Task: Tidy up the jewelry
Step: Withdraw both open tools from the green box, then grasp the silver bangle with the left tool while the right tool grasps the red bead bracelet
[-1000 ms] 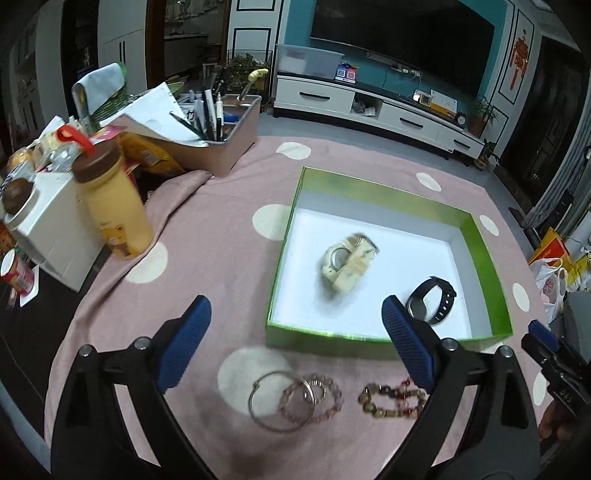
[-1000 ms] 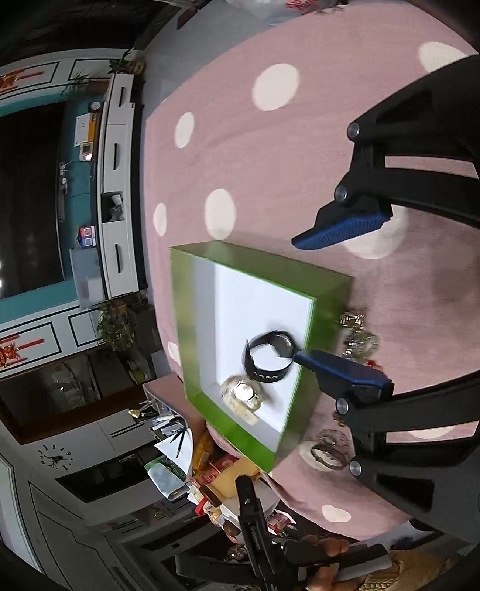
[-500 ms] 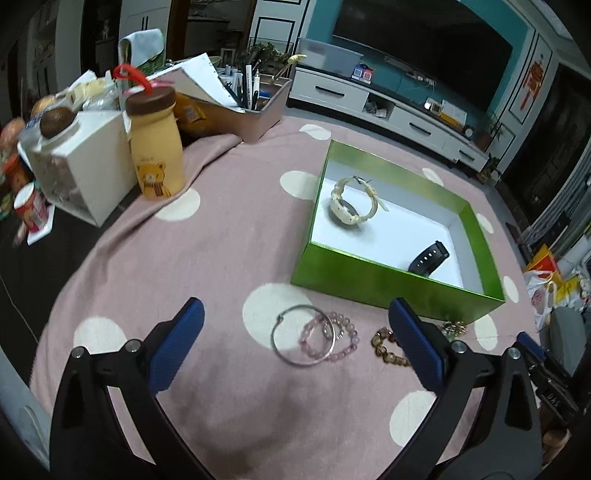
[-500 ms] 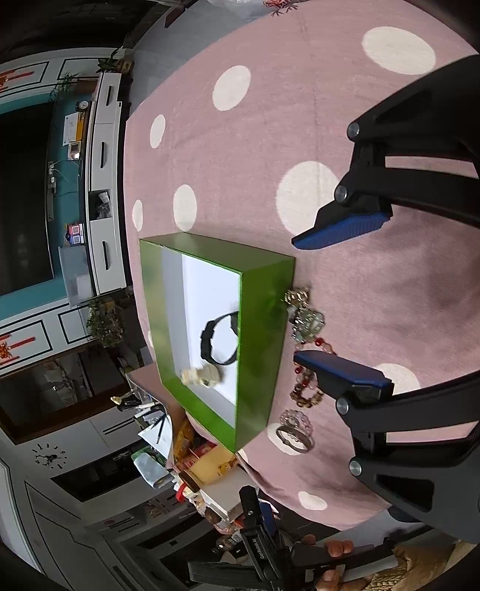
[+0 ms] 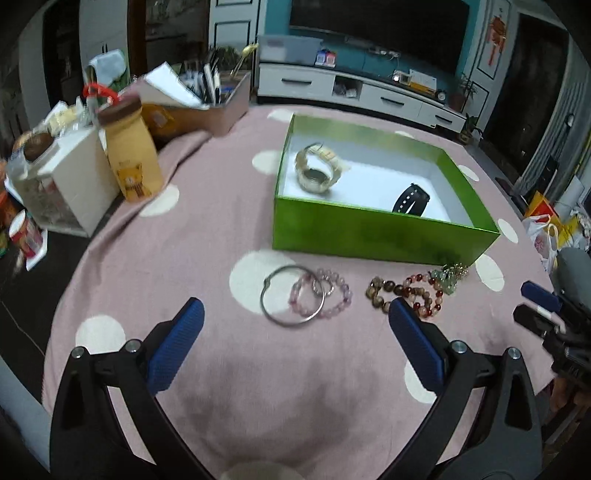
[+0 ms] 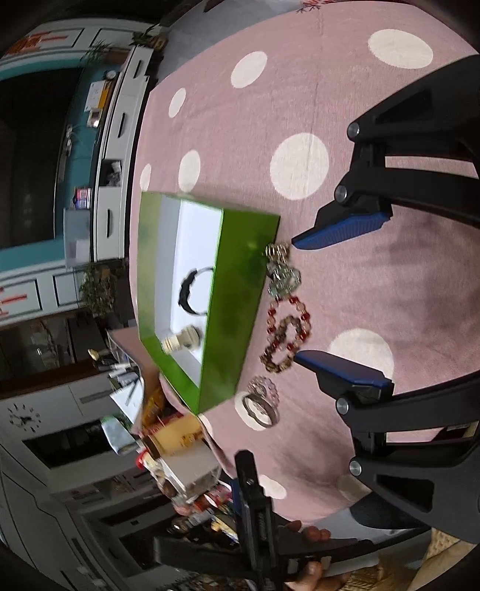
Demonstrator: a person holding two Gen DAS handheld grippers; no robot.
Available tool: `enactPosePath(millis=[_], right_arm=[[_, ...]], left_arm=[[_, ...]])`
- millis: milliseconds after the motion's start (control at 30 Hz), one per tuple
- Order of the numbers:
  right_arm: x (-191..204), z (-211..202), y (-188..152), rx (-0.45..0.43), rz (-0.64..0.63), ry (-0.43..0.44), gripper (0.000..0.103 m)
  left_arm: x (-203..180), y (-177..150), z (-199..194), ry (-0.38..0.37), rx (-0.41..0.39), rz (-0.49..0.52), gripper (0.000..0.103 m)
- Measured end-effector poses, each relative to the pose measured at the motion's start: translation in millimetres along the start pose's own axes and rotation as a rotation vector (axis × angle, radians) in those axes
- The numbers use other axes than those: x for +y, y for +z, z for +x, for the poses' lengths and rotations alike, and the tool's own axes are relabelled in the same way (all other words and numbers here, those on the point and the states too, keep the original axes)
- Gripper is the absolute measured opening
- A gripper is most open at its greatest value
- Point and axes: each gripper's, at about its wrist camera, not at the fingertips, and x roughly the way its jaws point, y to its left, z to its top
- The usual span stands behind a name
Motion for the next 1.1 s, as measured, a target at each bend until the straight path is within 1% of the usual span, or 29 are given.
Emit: enactPosePath(millis=[67,200,300,400,433,500,567,633,733,767,800,967,1033,1100], right_arm=[[7,3,-3,0.013,-0.027,0.009,0.057],[20,14,-8,0.036,-0.062,0.029,0.057],[29,24,-11,0.053,-0.087,0.037,0.057],[38,33,-13,0.057,-0.123,0.036,0.057],[40,36,-13,0.059,-0.127,0.038,0.057],[40,40,-12,0.063,-0.122,0.049,0.057],[39,46,-11,0.066,-0.116,0.055,0.055],[40,52,-10,0.072,-0.114,0.061,0.05],[42,62,-6,0.081,-0.124,0.064,0.045],[42,64,-5,0.083,-0.131,0.067,0.045],[43,67,-4,0.084,-0.137,0.07,0.043],[45,78,0,0.093,-0.159,0.08,0.038],[46,82,1,0.098,-0.169,0.085,0.035],[48,86,3,0.104,-0.179,0.087,0.034]], left_arm=[[1,-1,2,0.012,0.009,0.01,0.101],[-6,-8,1,0.046,-0.038,0.049,0.101],[-7,-17,10,0.012,-0.029,0.019,0.101],[-8,-26,21,0.02,-0.026,0.034,0.098],[-9,-26,23,0.022,-0.029,0.042,0.096],[-9,-26,27,0.021,-0.03,0.056,0.088],[-8,-25,31,0.015,-0.03,0.07,0.079],[-9,-23,36,0.009,-0.026,0.099,0.075],[-11,-20,43,-0.012,-0.019,0.147,0.067],[-11,-20,44,-0.018,-0.016,0.155,0.062],[-10,-18,48,-0.037,-0.007,0.172,0.06],[-13,-12,62,-0.095,0.048,0.226,0.04],[-14,-11,67,-0.116,0.07,0.246,0.037],[-16,-11,70,-0.129,0.086,0.259,0.035]])
